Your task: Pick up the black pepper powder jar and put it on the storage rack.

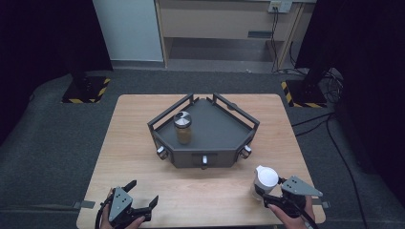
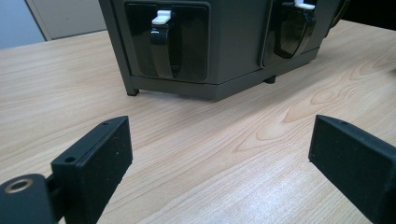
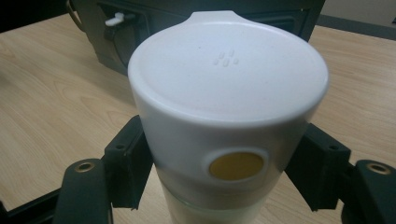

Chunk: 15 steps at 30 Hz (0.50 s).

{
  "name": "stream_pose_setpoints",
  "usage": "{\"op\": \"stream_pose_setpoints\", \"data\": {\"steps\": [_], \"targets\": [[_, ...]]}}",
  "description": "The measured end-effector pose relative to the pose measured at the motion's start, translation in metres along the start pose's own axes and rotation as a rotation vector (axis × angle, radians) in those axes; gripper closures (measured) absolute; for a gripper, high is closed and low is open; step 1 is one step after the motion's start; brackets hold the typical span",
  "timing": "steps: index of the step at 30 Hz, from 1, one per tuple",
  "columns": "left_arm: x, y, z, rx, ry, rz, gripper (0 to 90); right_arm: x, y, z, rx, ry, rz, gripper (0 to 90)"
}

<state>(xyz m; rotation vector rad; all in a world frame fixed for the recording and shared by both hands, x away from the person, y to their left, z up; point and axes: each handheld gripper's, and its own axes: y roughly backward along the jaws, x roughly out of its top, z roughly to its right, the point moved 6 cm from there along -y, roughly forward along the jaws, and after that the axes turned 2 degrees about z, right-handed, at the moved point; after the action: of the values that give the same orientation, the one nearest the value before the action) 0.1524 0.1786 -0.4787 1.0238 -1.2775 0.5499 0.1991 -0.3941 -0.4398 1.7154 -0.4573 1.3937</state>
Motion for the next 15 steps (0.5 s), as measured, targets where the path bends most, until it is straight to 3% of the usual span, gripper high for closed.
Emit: {"op": "stream_pose_setpoints", "data": {"steps": [7,15], "targets": [[0.000,0.000,0.001,-0.003,0.003,0.003,5.2,0.021,0.008,0.001,0.016,-0.023,0.008,30.9],[0.000,0.001,-0.001,-0.005,0.010,0.002,4.9,0.047,0.012,0.001,0.016,-0.001,0.011,30.8]]}}
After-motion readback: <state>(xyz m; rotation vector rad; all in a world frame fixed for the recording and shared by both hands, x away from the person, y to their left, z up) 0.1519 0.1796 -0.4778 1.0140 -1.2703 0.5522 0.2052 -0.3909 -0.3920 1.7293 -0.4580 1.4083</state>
